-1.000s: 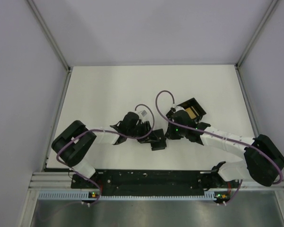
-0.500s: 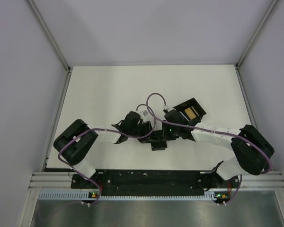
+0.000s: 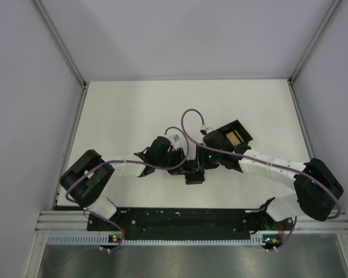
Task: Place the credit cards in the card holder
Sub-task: Close the card holder at the center of the board.
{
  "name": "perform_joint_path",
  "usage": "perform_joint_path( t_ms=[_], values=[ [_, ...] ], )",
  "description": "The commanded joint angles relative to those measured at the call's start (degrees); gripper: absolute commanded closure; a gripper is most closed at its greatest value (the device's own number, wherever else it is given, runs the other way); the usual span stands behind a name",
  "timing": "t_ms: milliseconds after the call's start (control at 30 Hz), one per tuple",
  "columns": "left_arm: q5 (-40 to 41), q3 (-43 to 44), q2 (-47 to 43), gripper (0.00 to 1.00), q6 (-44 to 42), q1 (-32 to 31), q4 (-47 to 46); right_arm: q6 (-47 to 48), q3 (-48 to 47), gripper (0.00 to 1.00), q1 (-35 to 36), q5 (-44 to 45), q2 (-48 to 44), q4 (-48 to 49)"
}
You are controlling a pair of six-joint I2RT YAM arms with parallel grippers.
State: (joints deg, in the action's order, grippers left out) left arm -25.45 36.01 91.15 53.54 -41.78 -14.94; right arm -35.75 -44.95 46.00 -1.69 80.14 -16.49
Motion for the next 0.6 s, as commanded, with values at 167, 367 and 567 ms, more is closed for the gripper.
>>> perform_joint_path(
  t_ms=[167, 367, 567],
  values=[
    [4.0, 3.0, -7.0, 0.51, -5.9, -0.3, 7.3, 0.2, -3.7, 0.59, -0.4, 1.4, -11.6, -1.3],
    [17.3, 10.1, -7.7, 0.39, -14.3, -0.2, 21.5, -0.9, 0.6, 0.63, -7.8, 0.0, -14.7, -2.6],
    [23.2, 14.3, -8.0, 0.13, -16.5, 0.1, 21.0, 1.8, 3.2, 0.52, -9.3, -3.3, -17.4, -2.2]
  ],
)
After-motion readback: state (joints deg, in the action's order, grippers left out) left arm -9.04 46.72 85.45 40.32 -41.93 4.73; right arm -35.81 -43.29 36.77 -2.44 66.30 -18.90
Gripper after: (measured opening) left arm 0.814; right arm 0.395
